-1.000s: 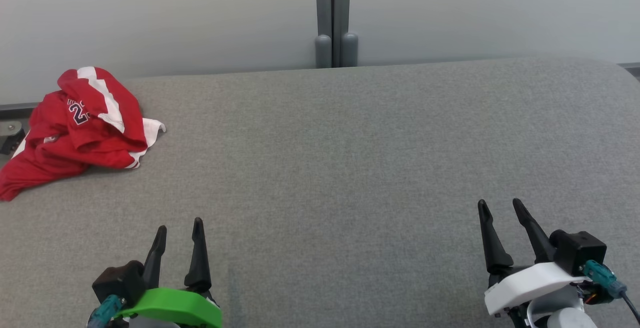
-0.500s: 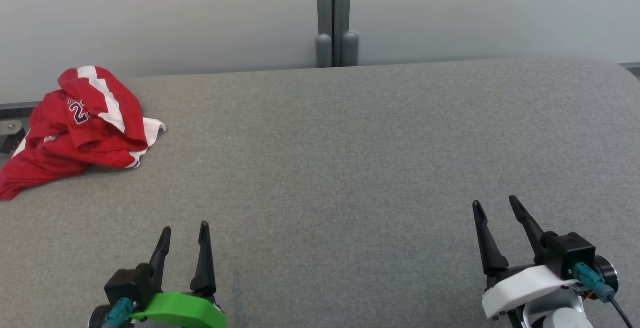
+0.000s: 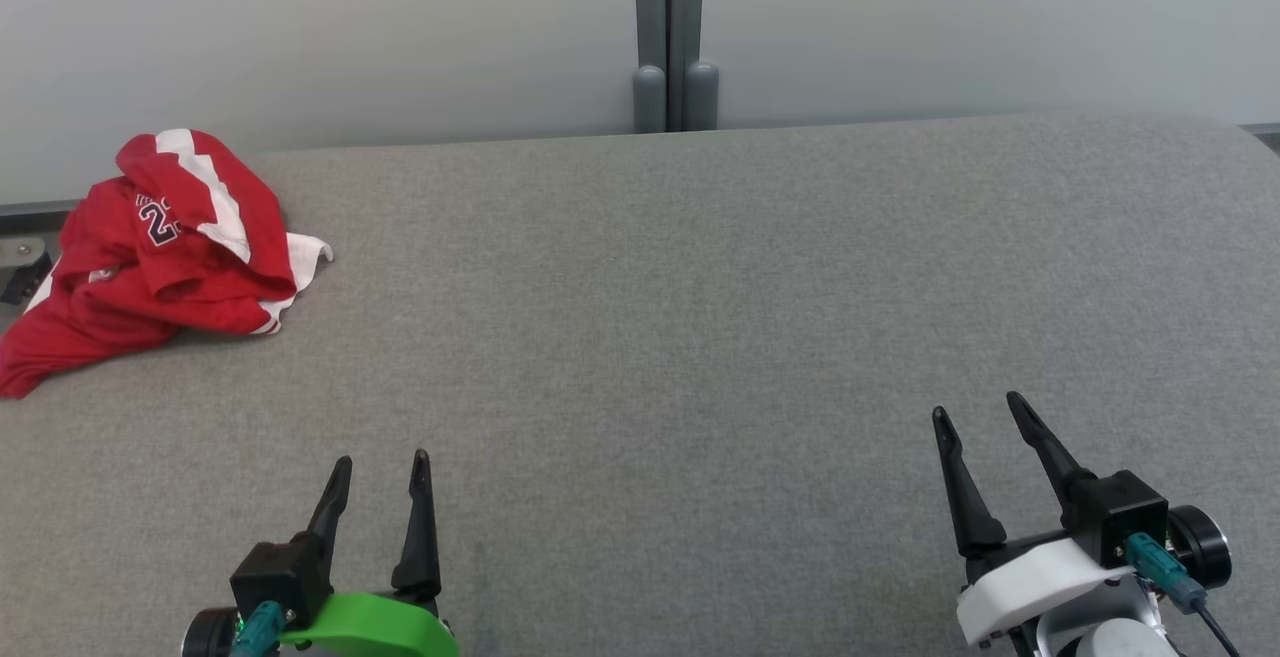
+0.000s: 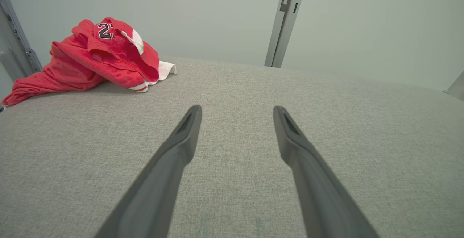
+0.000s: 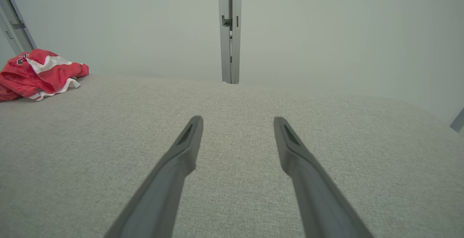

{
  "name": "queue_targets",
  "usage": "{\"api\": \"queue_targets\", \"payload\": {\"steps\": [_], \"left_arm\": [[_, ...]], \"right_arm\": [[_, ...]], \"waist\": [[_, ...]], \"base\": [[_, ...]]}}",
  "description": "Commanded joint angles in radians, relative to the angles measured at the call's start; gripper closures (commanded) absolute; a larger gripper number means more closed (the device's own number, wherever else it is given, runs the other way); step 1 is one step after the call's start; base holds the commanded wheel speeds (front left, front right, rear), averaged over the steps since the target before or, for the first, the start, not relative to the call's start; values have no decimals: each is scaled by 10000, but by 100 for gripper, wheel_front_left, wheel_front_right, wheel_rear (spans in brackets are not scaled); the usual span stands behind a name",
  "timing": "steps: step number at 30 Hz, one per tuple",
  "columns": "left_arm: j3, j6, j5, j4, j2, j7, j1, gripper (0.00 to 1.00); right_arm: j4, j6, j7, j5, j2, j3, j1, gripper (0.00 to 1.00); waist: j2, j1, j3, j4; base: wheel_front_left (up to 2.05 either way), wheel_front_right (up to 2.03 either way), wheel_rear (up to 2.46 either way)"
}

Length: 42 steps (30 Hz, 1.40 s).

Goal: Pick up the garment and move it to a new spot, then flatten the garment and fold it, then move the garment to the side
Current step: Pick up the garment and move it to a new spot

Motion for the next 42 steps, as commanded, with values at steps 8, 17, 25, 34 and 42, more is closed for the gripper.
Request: {"api": "queue_targets", "payload": {"steps": [8,17,25,34,42], "left_arm": [[28,-44,-73,70,71,-11,121,0],[-174,-3,-187,47,71,-9,-104,0],[-134,111,-244,-142,67,-9,-174,0],[-34,111,-329,-202,64,-9,-83,0],[47,157,-334,-333,64,-9,-43,0]], "right_arm": [[90,1,-53,-54,-55,-6,115,0],[32,1,-53,-184,-49,-147,244,0],[4,-1,-51,-236,-49,-152,89,0],[108,-1,-51,-180,-52,-58,-170,0],[77,-1,-51,-216,-54,-59,-197,0]], "waist": [[0,0,16,27],[0,0,118,669],[0,0,315,2434],[0,0,388,3961],[0,0,510,4279]], "base": [[0,0,0],[0,0,0],[0,0,0],[0,0,0],[0,0,0]]}}
